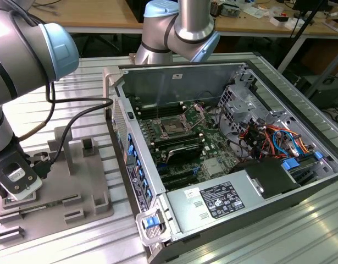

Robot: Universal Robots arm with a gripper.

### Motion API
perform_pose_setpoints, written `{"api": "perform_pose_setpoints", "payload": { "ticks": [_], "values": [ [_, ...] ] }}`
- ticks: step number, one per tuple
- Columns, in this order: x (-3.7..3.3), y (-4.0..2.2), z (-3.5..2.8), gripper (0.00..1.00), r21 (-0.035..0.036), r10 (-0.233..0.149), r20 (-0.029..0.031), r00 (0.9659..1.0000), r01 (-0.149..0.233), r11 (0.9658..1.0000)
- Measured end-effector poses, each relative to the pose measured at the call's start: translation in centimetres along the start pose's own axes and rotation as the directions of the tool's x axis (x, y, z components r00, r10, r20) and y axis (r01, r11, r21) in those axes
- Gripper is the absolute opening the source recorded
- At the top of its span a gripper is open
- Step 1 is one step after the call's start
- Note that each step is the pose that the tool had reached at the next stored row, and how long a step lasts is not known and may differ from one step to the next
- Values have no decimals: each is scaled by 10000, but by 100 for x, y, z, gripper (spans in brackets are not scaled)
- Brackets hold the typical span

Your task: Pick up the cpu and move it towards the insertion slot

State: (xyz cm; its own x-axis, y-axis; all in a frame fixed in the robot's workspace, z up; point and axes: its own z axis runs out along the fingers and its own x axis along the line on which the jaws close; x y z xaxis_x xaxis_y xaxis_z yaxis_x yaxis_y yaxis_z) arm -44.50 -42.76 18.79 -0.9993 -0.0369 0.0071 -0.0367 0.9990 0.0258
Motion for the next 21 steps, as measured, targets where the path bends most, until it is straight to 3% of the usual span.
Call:
{"api": "perform_pose_setpoints", "payload": {
  "ticks": [4, 10, 21],
  "values": [
    [0, 0, 0, 55, 2, 0, -1, 10000, 0, 10000],
    [0, 0, 0, 55, -1, 0, 2, 10000, 0, 10000],
    [0, 2, -61, 55, 0, 1, 0, 10000, -1, 10000]
  ]
}}
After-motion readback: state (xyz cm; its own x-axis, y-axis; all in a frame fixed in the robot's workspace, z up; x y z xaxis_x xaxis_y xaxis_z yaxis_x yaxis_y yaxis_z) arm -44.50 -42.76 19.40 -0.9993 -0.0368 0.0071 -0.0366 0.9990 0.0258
